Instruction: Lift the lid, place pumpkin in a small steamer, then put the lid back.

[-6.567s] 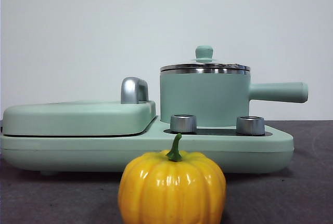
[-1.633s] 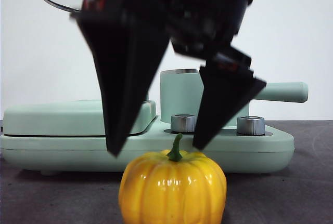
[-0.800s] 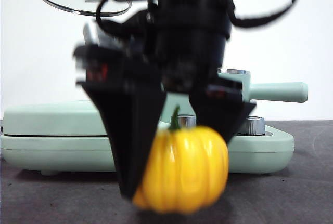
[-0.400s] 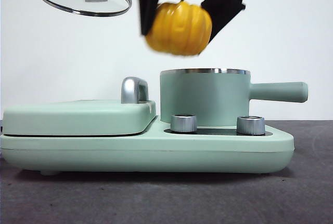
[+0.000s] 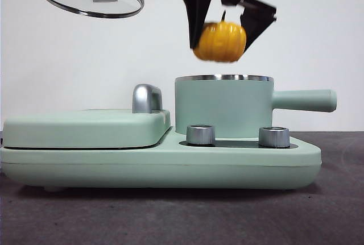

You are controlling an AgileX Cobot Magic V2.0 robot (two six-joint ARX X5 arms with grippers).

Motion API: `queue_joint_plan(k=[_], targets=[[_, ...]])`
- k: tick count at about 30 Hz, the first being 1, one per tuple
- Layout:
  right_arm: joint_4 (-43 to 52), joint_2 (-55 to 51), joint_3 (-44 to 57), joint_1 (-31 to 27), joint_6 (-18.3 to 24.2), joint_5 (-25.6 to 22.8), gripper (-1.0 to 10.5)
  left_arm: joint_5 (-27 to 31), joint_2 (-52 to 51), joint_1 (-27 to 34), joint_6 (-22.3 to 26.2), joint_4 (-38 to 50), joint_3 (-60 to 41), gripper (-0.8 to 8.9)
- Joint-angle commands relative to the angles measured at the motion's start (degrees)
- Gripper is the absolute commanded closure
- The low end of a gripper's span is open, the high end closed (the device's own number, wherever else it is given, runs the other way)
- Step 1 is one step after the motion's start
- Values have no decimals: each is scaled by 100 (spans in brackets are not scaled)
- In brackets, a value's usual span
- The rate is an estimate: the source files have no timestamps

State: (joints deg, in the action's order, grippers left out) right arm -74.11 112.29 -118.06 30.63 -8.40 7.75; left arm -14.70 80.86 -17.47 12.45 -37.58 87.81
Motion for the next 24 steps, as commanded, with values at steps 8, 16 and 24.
queue_joint_plan(k=[8, 16, 24], targets=[[31, 922, -229, -87, 267, -151, 591, -13, 9, -11, -4, 136, 146, 792], [87, 1316, -227, -70, 151, -356, 591, -13, 22, -11, -7, 136, 144, 791], [57, 1386, -227, -39, 66, -378, 590, -15, 39, -11, -7, 136, 142, 792]])
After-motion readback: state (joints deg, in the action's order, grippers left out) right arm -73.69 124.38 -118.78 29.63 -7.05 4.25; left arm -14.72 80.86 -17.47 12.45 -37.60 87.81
